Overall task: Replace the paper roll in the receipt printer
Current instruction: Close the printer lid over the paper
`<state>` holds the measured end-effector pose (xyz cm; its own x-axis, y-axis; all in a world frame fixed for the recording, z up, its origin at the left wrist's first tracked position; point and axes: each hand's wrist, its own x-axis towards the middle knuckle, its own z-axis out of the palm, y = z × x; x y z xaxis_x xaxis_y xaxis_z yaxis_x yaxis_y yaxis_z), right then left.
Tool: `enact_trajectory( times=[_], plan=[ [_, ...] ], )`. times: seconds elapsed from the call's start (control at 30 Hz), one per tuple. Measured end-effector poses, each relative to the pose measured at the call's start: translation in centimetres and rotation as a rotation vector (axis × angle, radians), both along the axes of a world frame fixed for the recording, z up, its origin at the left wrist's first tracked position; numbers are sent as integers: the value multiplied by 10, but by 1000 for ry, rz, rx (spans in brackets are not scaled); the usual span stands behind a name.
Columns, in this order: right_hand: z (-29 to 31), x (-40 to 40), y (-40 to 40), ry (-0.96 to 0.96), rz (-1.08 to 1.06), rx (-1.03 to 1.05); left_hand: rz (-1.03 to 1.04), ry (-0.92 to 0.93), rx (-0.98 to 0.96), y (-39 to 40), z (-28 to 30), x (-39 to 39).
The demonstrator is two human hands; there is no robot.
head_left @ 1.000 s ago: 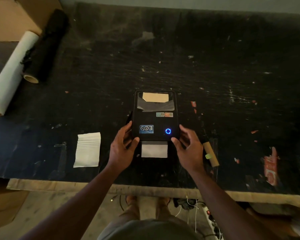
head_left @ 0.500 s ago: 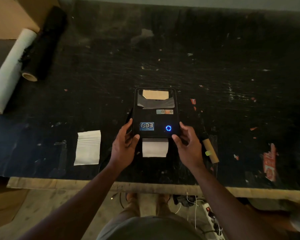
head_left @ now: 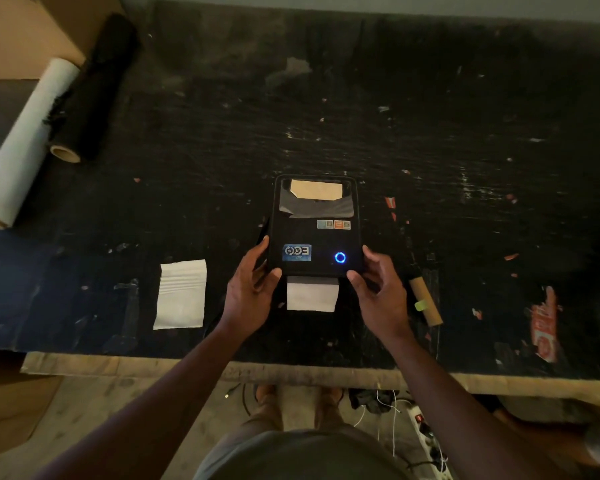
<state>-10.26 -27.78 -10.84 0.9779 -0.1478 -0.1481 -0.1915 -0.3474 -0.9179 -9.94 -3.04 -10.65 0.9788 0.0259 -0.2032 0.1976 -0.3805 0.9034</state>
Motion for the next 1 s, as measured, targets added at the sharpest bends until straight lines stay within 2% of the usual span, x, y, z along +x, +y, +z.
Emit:
enact_trajectory(
  times=[1.0],
  plan=[
    [-8,-1,1,-1,-17,50,17,54,-46,-2,11,-3]
  ],
)
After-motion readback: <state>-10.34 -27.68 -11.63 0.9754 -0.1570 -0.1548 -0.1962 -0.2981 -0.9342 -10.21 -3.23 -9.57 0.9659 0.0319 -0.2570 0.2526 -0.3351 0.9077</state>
